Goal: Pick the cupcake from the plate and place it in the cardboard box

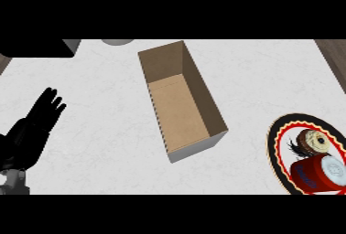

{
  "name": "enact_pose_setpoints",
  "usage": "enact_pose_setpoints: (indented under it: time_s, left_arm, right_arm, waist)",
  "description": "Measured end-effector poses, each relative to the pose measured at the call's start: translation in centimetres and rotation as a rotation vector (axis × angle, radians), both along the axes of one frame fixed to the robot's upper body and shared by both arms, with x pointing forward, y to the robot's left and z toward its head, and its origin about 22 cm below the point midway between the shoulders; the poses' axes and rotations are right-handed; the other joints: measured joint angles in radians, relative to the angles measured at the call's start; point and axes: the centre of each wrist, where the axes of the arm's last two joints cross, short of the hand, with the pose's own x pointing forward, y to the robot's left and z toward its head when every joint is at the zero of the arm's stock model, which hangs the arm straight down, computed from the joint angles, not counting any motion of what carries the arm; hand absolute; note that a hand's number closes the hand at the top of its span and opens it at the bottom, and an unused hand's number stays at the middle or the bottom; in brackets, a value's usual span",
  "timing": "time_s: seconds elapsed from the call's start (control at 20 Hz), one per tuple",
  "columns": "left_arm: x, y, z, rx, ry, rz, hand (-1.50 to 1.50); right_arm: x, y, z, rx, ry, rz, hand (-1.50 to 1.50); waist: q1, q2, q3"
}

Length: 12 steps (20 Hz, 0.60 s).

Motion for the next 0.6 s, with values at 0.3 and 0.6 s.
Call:
enact_pose_setpoints:
  time_s: [0.3,0.6]
  left_arm:
    - [0.1,0.7,0.3,0.003,-0.003,0.003,0.0]
    - [-0.3,0.3,0.5,0.0,0.003,-0.003,0.0]
  right_arm:
    - [0.7,2.5,-0.3,-0.119,0.133,-0.022,-1.5]
    - [1.4,3.4,-1.4,-0.174,0.225,-0.05,-1.5]
  waist:
    - [-0.002,0.0,0.0]
    - [-0.003,0.0,0.001]
